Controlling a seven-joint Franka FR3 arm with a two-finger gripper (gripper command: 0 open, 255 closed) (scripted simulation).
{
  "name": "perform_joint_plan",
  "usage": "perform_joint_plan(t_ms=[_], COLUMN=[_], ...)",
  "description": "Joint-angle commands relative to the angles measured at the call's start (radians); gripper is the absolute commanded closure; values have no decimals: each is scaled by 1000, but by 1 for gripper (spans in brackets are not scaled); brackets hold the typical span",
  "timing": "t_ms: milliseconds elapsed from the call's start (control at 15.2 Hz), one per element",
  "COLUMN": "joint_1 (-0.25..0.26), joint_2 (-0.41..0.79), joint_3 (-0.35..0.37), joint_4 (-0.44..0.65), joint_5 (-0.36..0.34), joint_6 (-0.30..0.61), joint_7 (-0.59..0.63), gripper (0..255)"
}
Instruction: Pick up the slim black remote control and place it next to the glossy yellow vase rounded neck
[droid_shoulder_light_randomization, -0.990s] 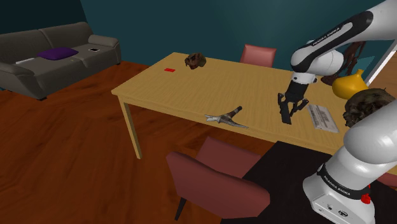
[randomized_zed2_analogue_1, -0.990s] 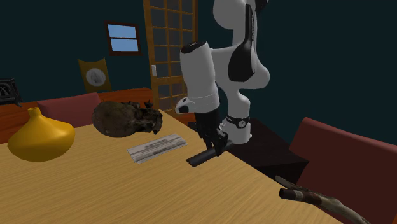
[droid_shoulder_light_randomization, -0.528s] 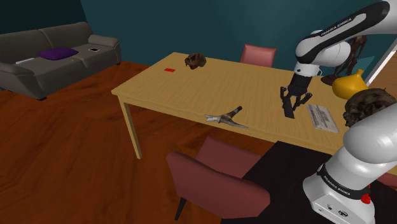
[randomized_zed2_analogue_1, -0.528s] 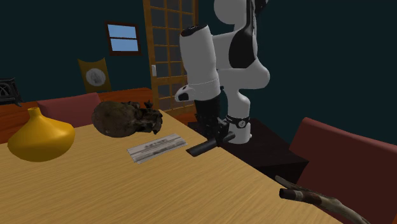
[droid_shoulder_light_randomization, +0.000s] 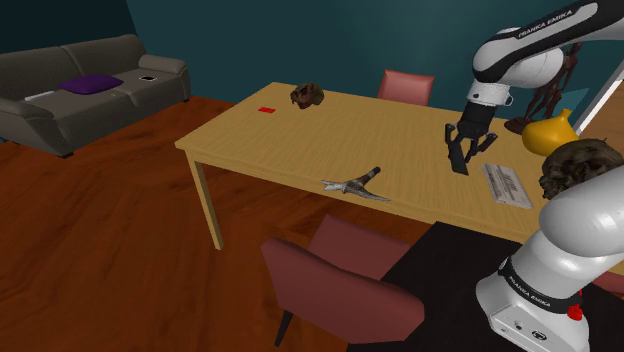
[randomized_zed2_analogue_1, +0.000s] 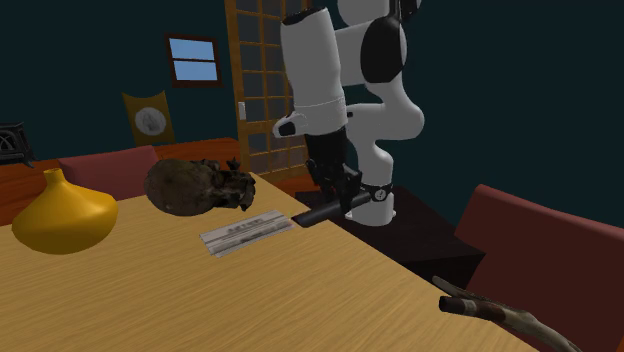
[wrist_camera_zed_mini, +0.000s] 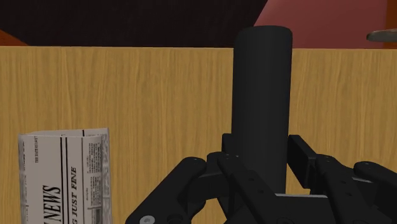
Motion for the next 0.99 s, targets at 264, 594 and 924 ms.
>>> perform_joint_plan(t_ms=[264, 594, 924], joint_1=[-5, -6, -6], joint_2=[-50, -80, -102], joint_3=[12, 22, 30], joint_4=[46, 92, 143], joint_5=[-8, -10, -10], joint_6=[-95, -169, -241], joint_7=[17, 29, 39], gripper=[255, 255, 255])
